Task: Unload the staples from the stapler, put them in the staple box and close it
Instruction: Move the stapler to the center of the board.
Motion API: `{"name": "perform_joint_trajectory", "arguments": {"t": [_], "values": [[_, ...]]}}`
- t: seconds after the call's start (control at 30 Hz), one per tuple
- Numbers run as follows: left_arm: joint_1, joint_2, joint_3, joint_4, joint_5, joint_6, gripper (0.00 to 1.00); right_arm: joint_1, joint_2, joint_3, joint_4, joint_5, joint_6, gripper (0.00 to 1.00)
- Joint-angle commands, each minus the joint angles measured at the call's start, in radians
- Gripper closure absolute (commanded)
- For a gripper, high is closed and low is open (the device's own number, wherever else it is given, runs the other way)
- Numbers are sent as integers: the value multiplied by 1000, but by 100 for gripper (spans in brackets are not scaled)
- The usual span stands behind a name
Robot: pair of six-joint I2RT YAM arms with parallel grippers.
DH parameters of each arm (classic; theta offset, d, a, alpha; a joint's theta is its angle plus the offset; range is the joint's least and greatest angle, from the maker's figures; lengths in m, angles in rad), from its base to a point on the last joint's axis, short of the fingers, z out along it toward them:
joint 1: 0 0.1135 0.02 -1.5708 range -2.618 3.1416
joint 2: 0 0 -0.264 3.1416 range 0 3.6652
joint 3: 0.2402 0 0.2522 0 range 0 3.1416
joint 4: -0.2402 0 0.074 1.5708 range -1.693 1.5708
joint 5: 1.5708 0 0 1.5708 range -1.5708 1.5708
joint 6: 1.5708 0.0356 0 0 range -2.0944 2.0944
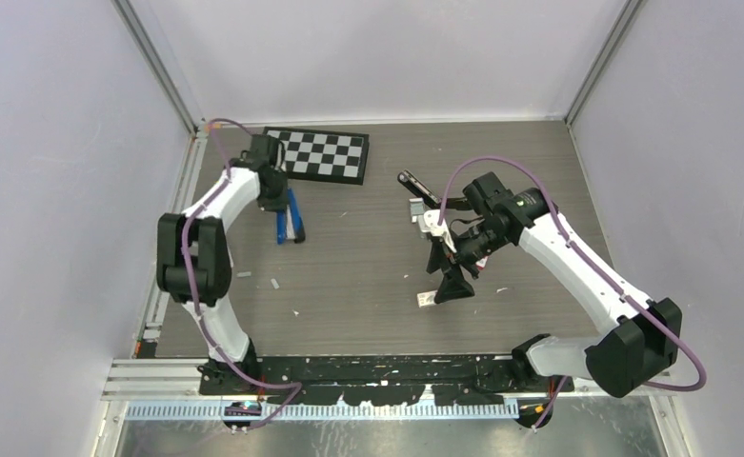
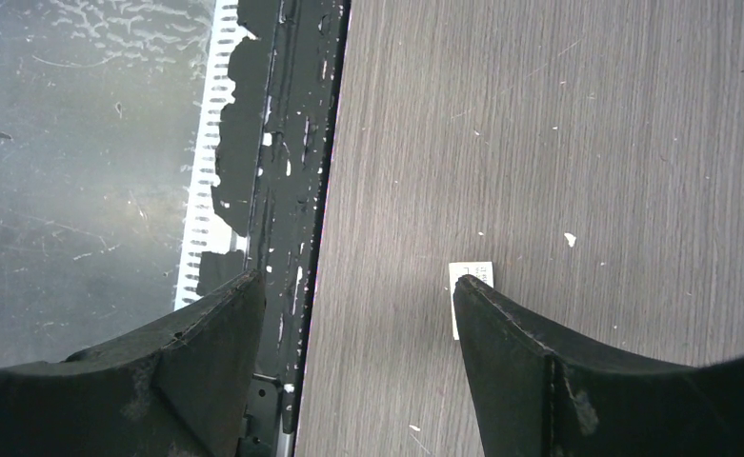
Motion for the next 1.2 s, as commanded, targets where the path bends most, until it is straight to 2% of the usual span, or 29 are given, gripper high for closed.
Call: {"name": "perform_joint_trajectory", "arguments": {"t": [0.0,0.13,0.3,0.37,0.47,0.57,0.6,0.63,0.67,0.7,0.77,0.83,0.93,0.97,1.03,1.17], "values": [[107,144,127,73,-15,-145,100,-19,-45,41,-16,-47,-24,23],[239,236,170,97,130,-271,100,-29,-53,43,-25,-53,-33,23],[298,213,151,145,195,-317,75,-41,-52,44,-39,-63,-47,23],[299,146,133,154,207,-288,63,-47,-53,46,-46,-66,-53,23],[299,-40,47,208,204,-213,57,-60,-58,47,-54,-71,-61,23],[300,-261,-70,270,199,-165,46,-67,-65,48,-59,-75,-67,23],[299,-335,-121,300,215,-159,37,-68,-66,49,-63,-76,-71,23],[301,-410,-188,333,227,-179,14,-70,-68,50,-66,-77,-74,23],[301,-481,-250,361,229,-230,2,-74,-71,50,-67,-79,-75,23],[306,-550,-320,382,240,-283,1,-77,-74,50,-67,-81,-76,23],[322,-659,-447,459,357,-358,0,-82,-79,49,-69,-84,-77,23],[325,-731,-531,465,431,-429,3,-89,-80,48,-70,-88,-78,23],[325,-773,-605,407,415,-491,16,-94,-76,47,-71,-93,-80,23],[324,-764,-611,374,377,-491,21,-94,-74,47,-72,-94,-80,23],[323,-717,-603,324,294,-486,22,-95,-69,47,-73,-94,-80,23],[321,-512,-517,342,238,-463,25,-95,-60,46,-72,-95,-80,23]]}}
